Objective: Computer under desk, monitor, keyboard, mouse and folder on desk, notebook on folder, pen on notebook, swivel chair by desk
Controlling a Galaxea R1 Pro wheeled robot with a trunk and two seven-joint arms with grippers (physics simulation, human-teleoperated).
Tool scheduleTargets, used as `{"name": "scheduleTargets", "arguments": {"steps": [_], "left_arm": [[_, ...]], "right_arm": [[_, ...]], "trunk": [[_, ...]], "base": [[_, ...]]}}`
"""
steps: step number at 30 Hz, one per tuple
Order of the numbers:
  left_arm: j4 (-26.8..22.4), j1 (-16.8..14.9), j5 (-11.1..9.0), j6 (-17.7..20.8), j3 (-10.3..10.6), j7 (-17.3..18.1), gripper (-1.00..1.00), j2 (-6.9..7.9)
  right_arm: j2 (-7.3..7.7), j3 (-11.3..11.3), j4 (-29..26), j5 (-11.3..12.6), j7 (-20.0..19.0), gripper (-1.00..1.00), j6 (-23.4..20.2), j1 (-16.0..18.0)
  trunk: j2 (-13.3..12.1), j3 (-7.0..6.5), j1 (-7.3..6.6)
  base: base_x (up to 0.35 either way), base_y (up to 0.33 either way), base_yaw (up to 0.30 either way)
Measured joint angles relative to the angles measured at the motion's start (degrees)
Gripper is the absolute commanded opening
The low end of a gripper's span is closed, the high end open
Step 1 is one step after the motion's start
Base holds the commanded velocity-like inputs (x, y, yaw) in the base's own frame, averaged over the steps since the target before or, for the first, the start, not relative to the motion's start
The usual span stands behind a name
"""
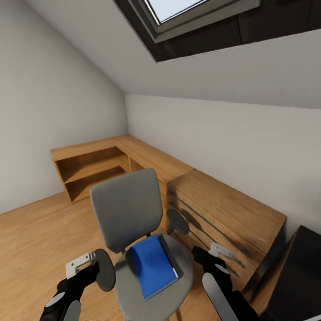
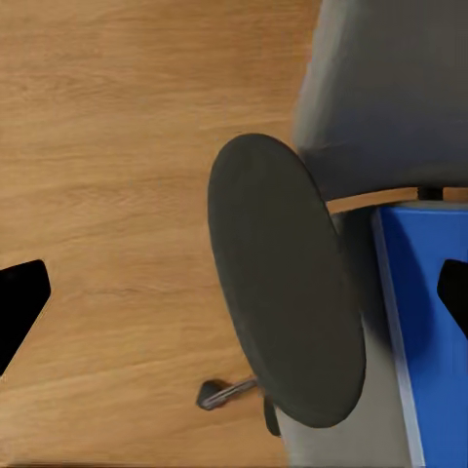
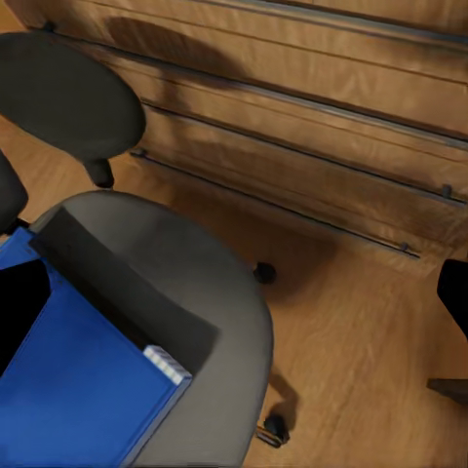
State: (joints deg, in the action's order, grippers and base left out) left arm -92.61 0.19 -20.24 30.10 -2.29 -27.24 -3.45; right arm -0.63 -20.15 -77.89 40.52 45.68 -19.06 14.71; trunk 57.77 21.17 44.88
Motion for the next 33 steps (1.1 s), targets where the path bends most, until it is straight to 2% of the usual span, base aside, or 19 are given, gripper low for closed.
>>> {"name": "scheduleTargets", "arguments": {"steps": [6, 15, 23, 25, 26, 29, 33], "left_arm": [[0.00, 0.00, 0.00, -0.08, 0.01, 0.00, 1.00, -0.07], [0.00, -0.01, -0.07, -0.08, -1.47, 0.00, 1.00, -0.03], [0.00, -0.01, -0.09, -0.09, -1.69, -0.01, 1.00, -0.04], [0.00, 0.00, -0.07, -0.08, -1.91, -0.06, 1.00, 0.08], [0.00, 0.00, -0.07, -0.08, -2.33, -0.07, 1.00, 0.10], [0.00, -0.01, -0.07, -0.08, -3.78, -0.08, 1.00, 0.12], [0.00, -0.01, -0.09, -0.09, -4.43, -0.09, 1.00, 0.13]], "right_arm": [[0.01, -0.05, -0.16, -0.01, 0.00, 1.00, -0.01, 0.00], [0.00, -0.13, -1.42, 0.02, 0.34, 1.00, -0.08, 0.00], [0.00, -0.17, -1.45, -0.10, 0.36, 1.00, -0.08, 0.00], [0.00, -0.22, -1.27, -3.41, 0.30, 1.00, -0.01, 0.00], [-0.01, -0.23, -1.25, -3.89, 0.29, 1.00, 0.00, 0.00], [-0.04, -0.25, -1.24, -4.52, 0.31, 1.00, 0.01, 0.00], [-0.05, -0.70, -1.23, -4.69, 0.27, 1.00, 0.02, 0.00]], "trunk": [[0.00, 0.00, 0.00], [0.00, 0.00, 0.00], [0.00, 0.00, 0.00], [0.00, 0.00, 0.00], [0.00, 0.00, 0.00], [0.00, 0.00, 0.00], [1.59, 0.71, 0.87]], "base": [[0.000, 0.000, 0.244], [0.000, 0.000, 0.046], [0.000, 0.000, 0.237], [0.000, 0.000, 0.278], [0.000, 0.000, 0.278], [0.000, 0.000, 0.278], [0.000, 0.000, 0.278]]}}
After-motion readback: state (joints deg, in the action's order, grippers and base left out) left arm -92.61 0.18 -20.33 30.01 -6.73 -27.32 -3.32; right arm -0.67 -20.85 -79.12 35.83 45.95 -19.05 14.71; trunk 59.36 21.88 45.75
